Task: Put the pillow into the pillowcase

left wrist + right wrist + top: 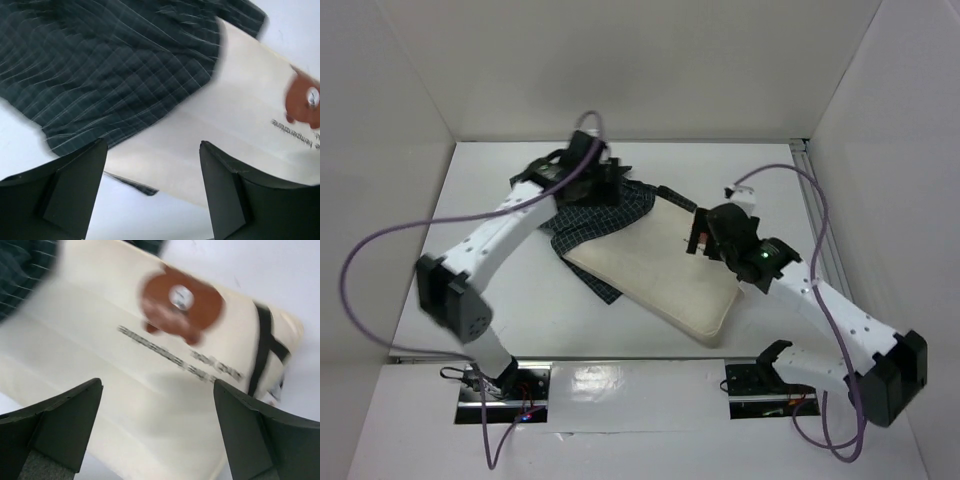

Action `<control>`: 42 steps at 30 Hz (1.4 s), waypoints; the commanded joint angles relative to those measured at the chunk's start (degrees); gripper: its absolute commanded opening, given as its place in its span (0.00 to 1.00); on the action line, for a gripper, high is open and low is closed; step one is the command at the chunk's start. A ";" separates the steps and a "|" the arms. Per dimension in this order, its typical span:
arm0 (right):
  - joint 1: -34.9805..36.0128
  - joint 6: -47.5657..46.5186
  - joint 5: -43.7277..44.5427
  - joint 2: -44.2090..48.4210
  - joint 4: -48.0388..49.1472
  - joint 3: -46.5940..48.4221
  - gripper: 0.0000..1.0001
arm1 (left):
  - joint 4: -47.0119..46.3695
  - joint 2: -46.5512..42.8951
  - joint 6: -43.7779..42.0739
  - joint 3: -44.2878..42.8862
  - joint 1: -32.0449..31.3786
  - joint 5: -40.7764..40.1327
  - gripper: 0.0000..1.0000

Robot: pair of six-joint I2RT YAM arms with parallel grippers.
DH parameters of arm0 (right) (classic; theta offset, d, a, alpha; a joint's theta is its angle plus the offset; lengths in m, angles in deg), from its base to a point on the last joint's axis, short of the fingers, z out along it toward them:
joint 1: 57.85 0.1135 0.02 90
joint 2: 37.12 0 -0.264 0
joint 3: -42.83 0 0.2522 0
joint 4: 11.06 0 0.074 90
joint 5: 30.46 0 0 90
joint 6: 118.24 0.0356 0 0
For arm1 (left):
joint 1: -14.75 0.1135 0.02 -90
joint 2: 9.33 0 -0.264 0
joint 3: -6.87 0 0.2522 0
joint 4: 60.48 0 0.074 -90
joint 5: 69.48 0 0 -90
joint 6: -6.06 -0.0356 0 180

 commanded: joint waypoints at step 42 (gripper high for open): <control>10.29 -25.56 -26.41 -39.24 10.58 36.18 0.00 | -69.81 -45.34 21.66 80.83 16.09 21.54 0.82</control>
